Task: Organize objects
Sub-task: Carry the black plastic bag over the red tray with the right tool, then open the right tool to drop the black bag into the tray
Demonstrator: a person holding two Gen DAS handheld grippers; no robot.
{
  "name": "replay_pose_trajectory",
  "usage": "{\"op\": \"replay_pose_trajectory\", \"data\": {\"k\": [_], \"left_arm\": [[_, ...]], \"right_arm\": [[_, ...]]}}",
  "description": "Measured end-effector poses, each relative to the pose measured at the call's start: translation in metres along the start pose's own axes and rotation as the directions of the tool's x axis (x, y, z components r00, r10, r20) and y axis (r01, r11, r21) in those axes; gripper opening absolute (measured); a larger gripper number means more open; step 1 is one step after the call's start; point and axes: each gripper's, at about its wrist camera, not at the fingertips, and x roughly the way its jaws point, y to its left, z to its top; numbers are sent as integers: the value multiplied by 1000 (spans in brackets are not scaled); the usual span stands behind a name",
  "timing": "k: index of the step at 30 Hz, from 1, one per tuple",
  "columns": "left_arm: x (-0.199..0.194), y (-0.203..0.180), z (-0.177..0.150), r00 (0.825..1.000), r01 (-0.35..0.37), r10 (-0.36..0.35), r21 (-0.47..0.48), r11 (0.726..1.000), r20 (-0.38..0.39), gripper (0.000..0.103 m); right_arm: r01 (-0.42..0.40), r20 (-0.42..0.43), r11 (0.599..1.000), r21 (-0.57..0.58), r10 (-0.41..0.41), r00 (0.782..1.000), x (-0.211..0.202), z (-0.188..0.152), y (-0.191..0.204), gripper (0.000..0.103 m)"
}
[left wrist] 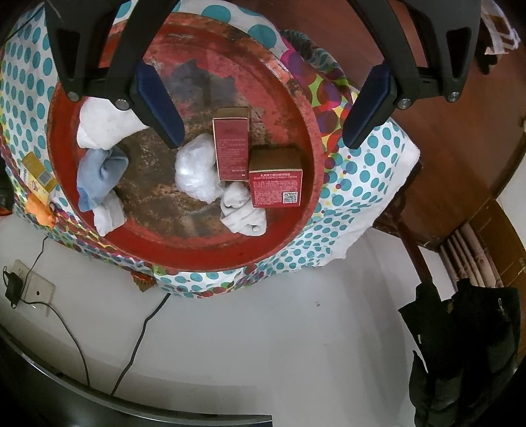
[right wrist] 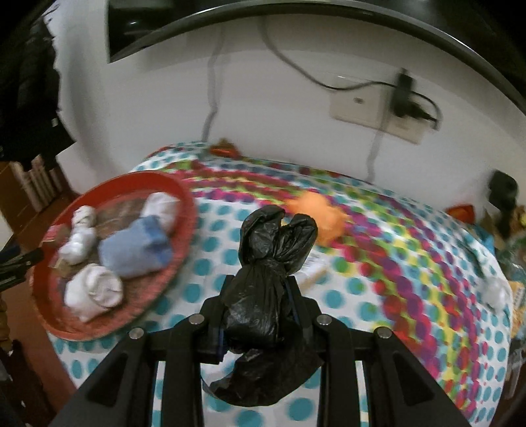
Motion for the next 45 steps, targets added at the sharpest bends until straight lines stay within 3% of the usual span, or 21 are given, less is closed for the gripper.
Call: {"op": "replay_pose_trajectory", "data": {"k": [12, 21, 40, 45], "left_arm": [[3, 12, 2, 1000, -3, 3, -38, 999, -9, 98], [6, 29, 4, 1000, -22, 22, -75, 997, -9, 99], [14, 37, 3, 999, -11, 8, -98, 995, -31, 99], [15, 36, 3, 999, -10, 7, -96, 995, -32, 99]], "right_arm": [[-175, -24, 976, -130, 173, 985, 22, 26, 117, 29], [-251, -61, 952, -178, 244, 968, 44, 41, 177, 29], [-227, -123, 961, -159, 209, 970, 90, 40, 201, 31], [-224, -132, 962, -155, 204, 970, 92, 39, 199, 42]]}}
